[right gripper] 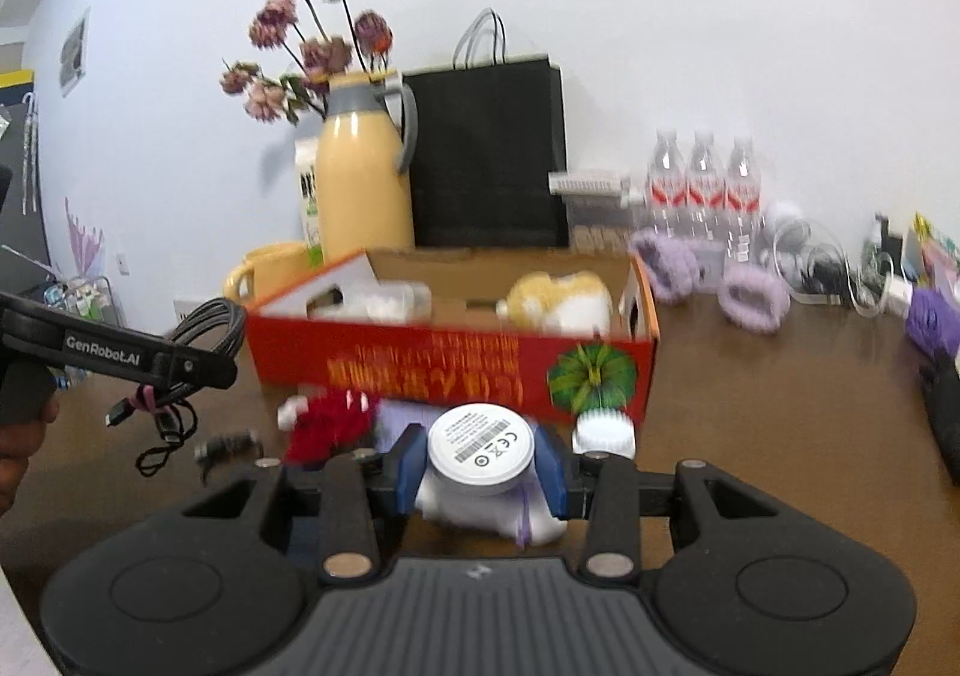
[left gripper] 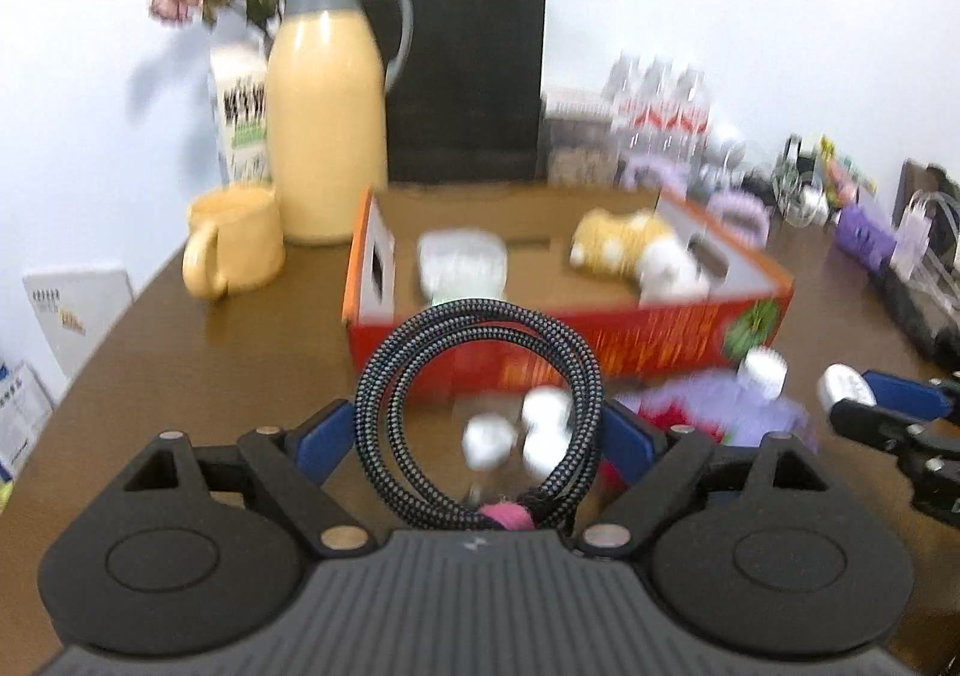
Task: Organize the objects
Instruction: 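Carry the tin and the braided cable over the red box with both tools, then lower both items into the red box and open both tools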
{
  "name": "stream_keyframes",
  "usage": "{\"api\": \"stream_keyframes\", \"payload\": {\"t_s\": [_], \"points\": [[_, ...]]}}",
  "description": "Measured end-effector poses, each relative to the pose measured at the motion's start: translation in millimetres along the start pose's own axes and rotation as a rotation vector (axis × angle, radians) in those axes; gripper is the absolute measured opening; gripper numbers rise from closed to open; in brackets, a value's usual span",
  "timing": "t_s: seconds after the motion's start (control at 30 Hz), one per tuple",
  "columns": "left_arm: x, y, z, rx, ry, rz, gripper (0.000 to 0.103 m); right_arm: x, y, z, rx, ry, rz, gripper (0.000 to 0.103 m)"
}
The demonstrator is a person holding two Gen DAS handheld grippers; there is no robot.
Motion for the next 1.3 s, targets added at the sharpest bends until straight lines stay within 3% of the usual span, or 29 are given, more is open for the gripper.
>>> {"api": "stream_keyframes", "payload": {"t_s": [0.3,0.57,0.8,1.0,1.07,1.1,1.13,1.17,1.2,1.23,1.3], "points": [[25.9,26.7,-63.6,-0.024,0.094,0.025,0.088,36.1,6.3,-65.2,-0.031,0.112,0.007,0.038],[82.8,39.2,-98.3,-0.044,0.101,0.001,0.088,105.9,18.4,-100.4,-0.037,0.094,0.017,0.038],[134.7,49.0,-88.5,-0.012,0.065,-0.009,0.088,152.6,33.3,-80.6,0.007,0.009,0.048,0.038],[150.4,49.5,-76.9,0.026,0.025,-0.015,0.088,170.1,33.9,-65.7,0.01,-0.055,0.033,0.038],[152.1,49.4,-74.7,0.028,0.022,-0.015,0.092,170.3,34.0,-63.6,0.013,-0.06,0.042,0.039],[152.2,49.5,-74.0,0.022,0.024,-0.012,0.101,170.0,34.8,-62.6,0.018,-0.065,0.047,0.039],[151.4,49.5,-73.9,0.017,0.031,-0.011,0.103,168.7,35.5,-61.9,0.023,-0.067,0.052,0.042],[149.7,49.1,-74.0,0.01,0.043,-0.017,0.103,167.5,36.3,-60.9,0.026,-0.07,0.061,0.063],[148.6,48.9,-73.8,0.008,0.045,-0.026,0.103,166.4,36.6,-60.4,0.027,-0.07,0.071,0.093],[147.4,49.5,-74.1,0.01,0.045,-0.029,0.103,165.0,37.0,-60.4,0.025,-0.064,0.078,0.103],[146.6,48.8,-74.3,0.011,0.046,-0.033,0.103,161.2,36.3,-61.5,0.019,-0.046,0.086,0.103]]}}
Point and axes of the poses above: each gripper's, at about its wrist camera, not at the fingertips, and x roughly the way its jaws point, y to its right, z to its underside, the point moved 4 cm from there along x, roughly the way its jaws point, and after that the axes turned 9 degrees about -x, right-handed, at the moved point
